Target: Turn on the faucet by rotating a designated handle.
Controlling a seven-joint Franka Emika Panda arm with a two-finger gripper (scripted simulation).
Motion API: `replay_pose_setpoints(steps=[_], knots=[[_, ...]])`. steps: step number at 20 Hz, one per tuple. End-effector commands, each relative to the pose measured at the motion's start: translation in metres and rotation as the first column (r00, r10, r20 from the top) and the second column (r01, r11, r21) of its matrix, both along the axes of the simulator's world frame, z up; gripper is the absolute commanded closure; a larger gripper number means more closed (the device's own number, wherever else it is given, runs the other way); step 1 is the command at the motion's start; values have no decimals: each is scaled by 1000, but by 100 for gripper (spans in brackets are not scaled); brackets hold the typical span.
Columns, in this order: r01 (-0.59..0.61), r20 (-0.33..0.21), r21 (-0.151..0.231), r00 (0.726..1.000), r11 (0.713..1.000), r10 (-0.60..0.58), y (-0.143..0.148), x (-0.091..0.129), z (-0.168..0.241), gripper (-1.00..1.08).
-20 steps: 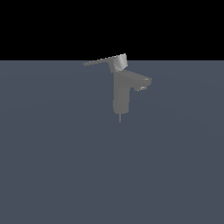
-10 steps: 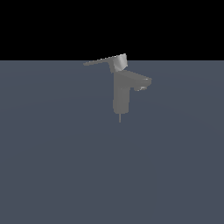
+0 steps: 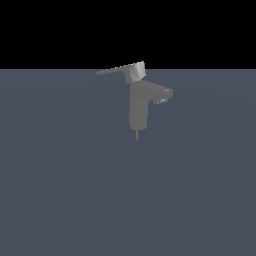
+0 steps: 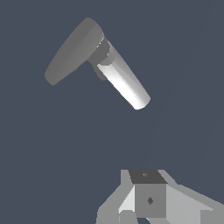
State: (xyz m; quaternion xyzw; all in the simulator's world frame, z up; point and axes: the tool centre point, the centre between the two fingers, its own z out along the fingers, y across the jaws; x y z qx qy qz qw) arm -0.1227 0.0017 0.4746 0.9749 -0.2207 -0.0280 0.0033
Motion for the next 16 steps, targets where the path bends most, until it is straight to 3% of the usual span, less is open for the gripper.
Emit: replay_pose_setpoints(steps=[1, 8, 16], knots=[[60, -11, 2, 998, 998, -60, 4, 19, -7, 108], [225, -41, -10, 973, 974, -225, 18, 70, -32, 108], [403, -66, -45, 912, 914, -405, 38, 125, -72, 108]])
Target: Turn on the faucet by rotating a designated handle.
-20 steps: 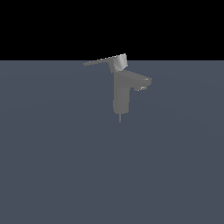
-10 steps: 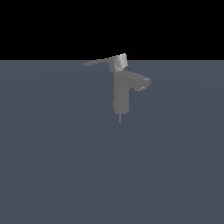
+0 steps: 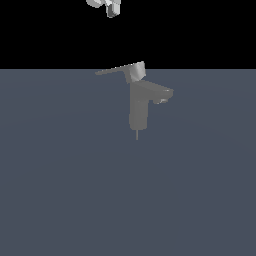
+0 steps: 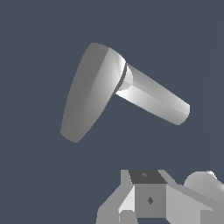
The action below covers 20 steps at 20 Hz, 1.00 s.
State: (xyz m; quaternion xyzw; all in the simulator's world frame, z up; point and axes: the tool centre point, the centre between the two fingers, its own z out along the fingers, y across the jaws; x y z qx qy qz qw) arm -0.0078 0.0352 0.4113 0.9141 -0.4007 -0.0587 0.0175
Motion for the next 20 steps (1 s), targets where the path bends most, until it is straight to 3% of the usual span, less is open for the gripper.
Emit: replay_pose_setpoints(steps=[1, 11, 20], knots=[[60, -10, -11, 998, 998, -60, 7, 17, -14, 108], [282, -34, -75, 958, 956, -285, 35, 74, -81, 108], [408, -31, -127, 910, 904, -414, 56, 103, -131, 108]])
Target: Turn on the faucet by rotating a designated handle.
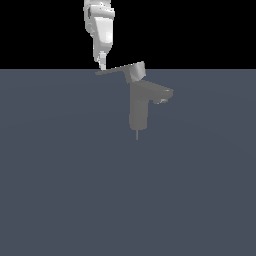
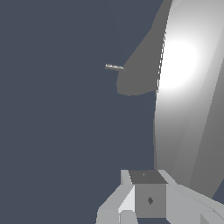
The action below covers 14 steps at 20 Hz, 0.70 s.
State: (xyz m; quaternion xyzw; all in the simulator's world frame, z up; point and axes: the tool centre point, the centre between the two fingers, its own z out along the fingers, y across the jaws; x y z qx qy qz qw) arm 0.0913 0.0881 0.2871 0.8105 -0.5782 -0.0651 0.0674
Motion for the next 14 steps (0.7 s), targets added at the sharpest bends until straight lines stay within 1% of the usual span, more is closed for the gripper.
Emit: replay_pose_setpoints(steps=[1, 7, 14], knots=[[29, -1, -11, 1000, 1000, -29, 4, 6, -10, 108], [61, -3, -25, 998, 998, -62, 9, 12, -23, 108], [62, -4, -26, 998, 998, -63, 9, 10, -24, 108]])
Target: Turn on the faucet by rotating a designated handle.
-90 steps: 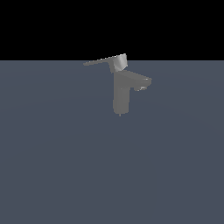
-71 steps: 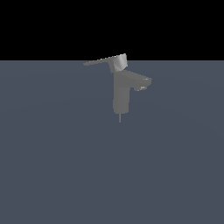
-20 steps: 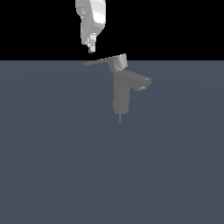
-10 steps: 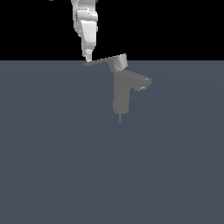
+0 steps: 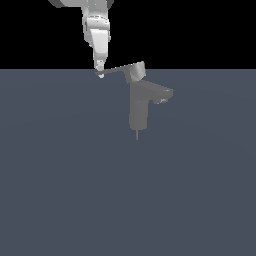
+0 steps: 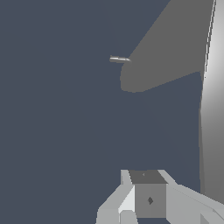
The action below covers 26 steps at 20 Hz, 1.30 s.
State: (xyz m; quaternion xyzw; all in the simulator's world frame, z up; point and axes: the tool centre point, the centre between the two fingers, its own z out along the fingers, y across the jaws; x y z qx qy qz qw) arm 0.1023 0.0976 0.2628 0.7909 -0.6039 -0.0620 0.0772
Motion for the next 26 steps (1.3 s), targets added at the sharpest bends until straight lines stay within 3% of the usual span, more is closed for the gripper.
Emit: replay_pose_setpoints(steps=[1, 26], knots=[[0, 0, 0, 1000, 1000, 0, -1, -3, 1, 108], [1, 1, 0, 1000, 1000, -1, -15, -62, 13, 108]])
